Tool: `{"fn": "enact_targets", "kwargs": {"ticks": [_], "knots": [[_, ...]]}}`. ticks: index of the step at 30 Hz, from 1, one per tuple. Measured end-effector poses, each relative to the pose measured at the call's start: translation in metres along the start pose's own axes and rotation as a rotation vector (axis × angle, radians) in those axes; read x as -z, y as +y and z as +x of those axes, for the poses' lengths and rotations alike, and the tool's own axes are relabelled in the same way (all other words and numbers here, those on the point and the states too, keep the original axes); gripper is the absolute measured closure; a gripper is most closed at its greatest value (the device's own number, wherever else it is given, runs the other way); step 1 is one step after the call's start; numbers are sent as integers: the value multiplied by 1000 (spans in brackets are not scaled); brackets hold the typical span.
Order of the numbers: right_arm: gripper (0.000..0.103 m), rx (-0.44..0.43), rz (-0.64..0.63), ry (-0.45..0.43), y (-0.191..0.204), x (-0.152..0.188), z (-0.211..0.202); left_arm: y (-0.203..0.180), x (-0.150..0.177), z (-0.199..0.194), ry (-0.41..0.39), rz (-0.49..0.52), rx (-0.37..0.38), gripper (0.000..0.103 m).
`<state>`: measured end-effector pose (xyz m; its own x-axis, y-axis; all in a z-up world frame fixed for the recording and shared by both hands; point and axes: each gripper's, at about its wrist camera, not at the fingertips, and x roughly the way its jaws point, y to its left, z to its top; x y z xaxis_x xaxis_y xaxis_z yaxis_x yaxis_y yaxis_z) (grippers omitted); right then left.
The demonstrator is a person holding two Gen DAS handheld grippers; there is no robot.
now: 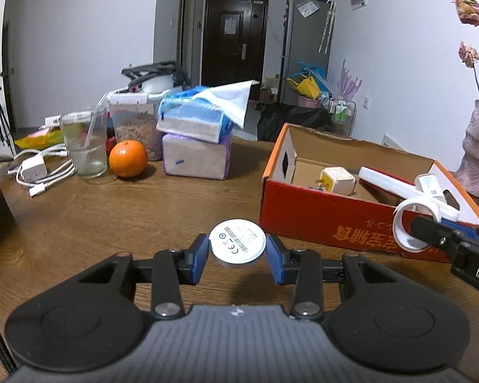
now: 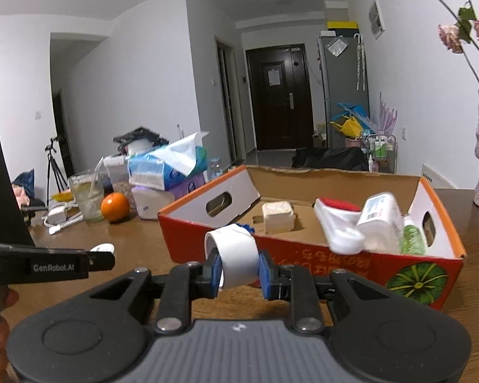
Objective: Organize rigid objects
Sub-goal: 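Carry the white disc and tape roll over the cardboard box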
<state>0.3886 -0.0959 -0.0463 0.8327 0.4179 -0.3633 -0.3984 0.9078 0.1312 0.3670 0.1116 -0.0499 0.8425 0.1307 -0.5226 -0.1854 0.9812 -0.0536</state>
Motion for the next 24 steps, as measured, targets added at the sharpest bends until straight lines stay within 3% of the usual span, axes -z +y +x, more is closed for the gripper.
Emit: {"fn": "enact_targets", "kwargs": {"ticks": [10, 24], "knots": [[80, 33, 51, -54, -20, -11, -13, -27, -17, -9, -57, -3, 34, 63], [80, 92, 136, -98, -54, -23, -13, -75, -46, 8, -110, -29, 86, 63]]}}
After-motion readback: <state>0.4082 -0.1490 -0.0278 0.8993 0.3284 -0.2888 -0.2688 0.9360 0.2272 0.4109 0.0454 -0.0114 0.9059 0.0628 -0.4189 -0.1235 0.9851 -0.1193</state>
